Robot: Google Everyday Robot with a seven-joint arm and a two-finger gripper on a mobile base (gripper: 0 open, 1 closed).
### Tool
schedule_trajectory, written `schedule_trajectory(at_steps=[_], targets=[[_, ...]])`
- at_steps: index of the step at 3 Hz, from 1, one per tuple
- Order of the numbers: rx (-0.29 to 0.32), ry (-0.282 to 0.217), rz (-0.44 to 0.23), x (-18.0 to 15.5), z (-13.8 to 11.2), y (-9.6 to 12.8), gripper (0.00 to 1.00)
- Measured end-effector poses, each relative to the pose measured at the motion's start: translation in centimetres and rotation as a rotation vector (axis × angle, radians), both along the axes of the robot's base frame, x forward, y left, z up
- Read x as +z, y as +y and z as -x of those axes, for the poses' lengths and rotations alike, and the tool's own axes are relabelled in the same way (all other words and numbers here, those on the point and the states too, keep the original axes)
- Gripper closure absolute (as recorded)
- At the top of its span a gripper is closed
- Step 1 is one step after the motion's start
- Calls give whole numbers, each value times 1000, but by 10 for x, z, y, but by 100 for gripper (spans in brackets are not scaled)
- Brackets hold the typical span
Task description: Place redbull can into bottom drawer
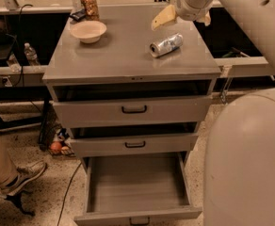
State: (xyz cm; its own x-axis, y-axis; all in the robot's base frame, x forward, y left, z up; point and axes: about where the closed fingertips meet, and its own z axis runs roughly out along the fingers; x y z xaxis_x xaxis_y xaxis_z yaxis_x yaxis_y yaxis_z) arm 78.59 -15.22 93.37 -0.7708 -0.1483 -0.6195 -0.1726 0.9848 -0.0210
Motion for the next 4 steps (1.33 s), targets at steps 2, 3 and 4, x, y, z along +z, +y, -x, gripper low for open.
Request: schedule_trajectory(at_steps=[2, 3, 4], targets=[[-288, 54, -25, -31, -27, 27, 0], [-345, 85, -28, -44, -30, 32, 0], [-379, 116, -43, -57, -32, 34, 0]])
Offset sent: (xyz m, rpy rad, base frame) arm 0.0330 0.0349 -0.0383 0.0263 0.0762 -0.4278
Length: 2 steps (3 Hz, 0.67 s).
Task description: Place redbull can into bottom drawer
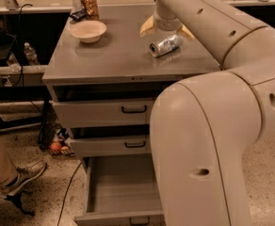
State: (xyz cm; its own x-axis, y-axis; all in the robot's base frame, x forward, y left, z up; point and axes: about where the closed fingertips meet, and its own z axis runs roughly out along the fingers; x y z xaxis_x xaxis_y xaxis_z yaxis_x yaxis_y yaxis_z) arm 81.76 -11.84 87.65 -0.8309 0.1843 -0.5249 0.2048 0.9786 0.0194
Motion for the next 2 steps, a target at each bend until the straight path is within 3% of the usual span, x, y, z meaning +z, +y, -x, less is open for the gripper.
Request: schedule_trajectory(at_steps=[2], targets=[[-10, 52, -50, -28, -5, 6, 0]])
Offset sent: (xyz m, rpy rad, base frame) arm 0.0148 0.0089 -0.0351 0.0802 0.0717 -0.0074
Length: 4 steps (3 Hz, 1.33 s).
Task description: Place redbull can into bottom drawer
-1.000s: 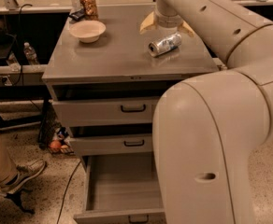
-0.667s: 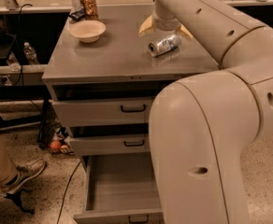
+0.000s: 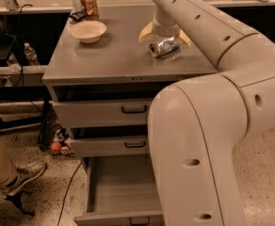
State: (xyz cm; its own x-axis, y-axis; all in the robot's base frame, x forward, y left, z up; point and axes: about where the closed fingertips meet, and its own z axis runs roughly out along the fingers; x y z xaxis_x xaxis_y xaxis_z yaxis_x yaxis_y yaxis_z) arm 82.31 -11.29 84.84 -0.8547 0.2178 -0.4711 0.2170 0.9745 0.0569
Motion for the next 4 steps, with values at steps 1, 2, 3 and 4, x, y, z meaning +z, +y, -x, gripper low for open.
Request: schedule_trajectory(at_steps=[1, 2, 3, 4], targets=[[2, 9, -13, -7, -4, 3, 17], [2, 12, -21, -11, -5, 3, 39], [7, 7, -30, -10, -4, 2, 64], [79, -63, -27, 14, 6, -7, 93]])
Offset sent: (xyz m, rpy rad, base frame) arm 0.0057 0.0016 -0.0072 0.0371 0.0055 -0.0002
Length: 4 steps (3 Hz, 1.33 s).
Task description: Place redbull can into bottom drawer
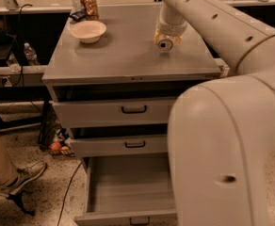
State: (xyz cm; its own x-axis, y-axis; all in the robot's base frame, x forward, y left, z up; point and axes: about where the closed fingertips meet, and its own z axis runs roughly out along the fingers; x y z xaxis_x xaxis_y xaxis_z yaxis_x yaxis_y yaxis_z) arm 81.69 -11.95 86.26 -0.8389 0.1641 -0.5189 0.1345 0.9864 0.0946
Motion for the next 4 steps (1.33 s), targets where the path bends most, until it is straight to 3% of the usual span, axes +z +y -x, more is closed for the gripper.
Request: schedule_trajectory(at_steps=[1, 2, 3, 4], targets=[[116, -102, 13, 36, 35, -17, 100], [291, -162, -3, 49, 106, -43, 100], [289, -162, -6, 49, 104, -38, 100], [348, -159, 1, 45, 114, -34, 100]])
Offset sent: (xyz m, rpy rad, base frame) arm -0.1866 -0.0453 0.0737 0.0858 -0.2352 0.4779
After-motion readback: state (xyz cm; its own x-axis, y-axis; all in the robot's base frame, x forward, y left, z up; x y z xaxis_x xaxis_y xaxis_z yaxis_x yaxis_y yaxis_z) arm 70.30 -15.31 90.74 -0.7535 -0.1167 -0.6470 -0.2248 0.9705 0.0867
